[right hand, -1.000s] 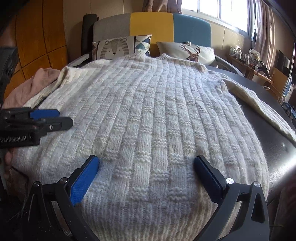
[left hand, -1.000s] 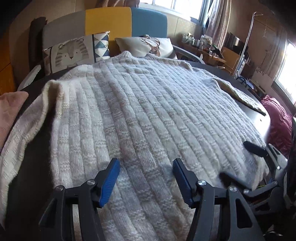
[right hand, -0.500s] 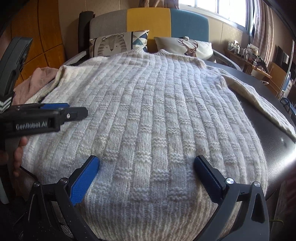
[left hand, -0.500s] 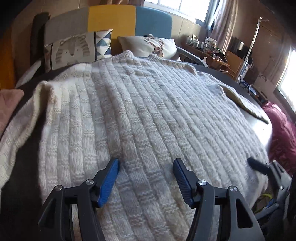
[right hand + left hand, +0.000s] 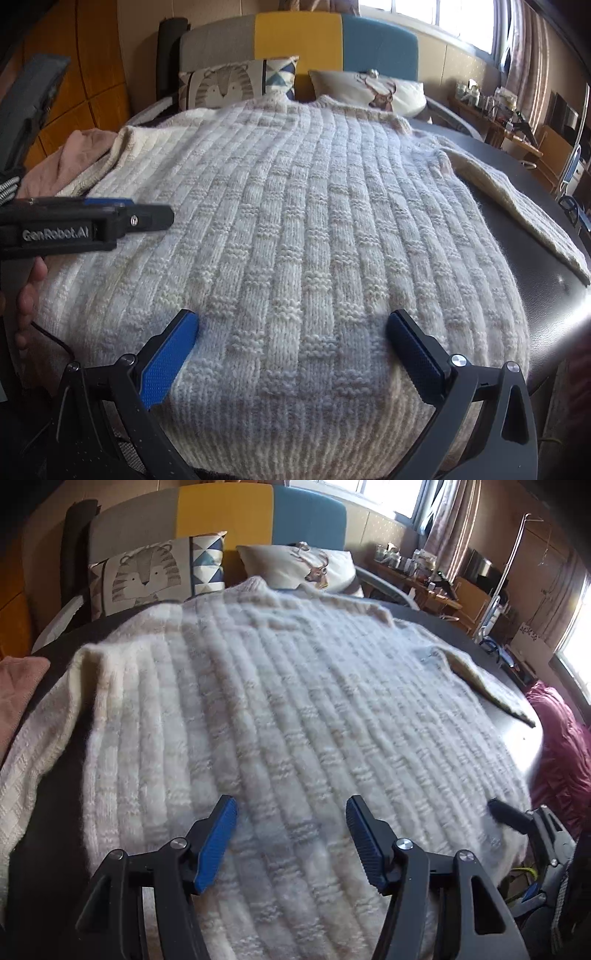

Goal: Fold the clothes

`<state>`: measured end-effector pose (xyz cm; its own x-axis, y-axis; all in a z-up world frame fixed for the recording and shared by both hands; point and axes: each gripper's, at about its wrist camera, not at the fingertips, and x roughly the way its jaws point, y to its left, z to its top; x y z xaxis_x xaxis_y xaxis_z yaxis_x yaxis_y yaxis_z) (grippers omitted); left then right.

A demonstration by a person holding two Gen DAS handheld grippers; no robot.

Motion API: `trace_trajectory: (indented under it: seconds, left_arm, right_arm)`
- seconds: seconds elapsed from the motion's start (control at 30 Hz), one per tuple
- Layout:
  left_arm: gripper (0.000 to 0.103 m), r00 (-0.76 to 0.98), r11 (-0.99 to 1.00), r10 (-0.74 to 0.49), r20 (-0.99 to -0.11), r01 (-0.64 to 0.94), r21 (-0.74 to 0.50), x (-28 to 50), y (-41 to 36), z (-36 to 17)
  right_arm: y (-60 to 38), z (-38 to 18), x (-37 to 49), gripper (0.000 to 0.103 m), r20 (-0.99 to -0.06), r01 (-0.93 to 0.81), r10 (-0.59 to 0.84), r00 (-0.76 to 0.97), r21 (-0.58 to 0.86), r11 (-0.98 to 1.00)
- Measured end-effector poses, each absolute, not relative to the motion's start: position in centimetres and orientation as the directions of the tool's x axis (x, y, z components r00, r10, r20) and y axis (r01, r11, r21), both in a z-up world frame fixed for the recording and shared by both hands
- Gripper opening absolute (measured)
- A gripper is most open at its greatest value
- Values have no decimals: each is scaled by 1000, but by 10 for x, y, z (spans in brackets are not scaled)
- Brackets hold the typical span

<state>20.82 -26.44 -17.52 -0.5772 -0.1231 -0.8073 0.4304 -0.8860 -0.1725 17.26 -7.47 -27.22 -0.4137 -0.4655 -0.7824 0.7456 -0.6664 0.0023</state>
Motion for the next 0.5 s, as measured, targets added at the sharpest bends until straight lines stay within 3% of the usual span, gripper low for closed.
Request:
trace_trajectory:
  seconds: [0.27,0.5]
  left_arm:
    - [63,-626,-923,-94,-774,347,-168,167,-247,-140]
    - [63,-597,-921,-83,-798,353,-168,144,-244,-142]
  right_arm:
    - [-35,-242,137,103,-728,629,-448,-519,30,-777]
    - [27,-233,90,103,-694,486,-480,-537,210,-848]
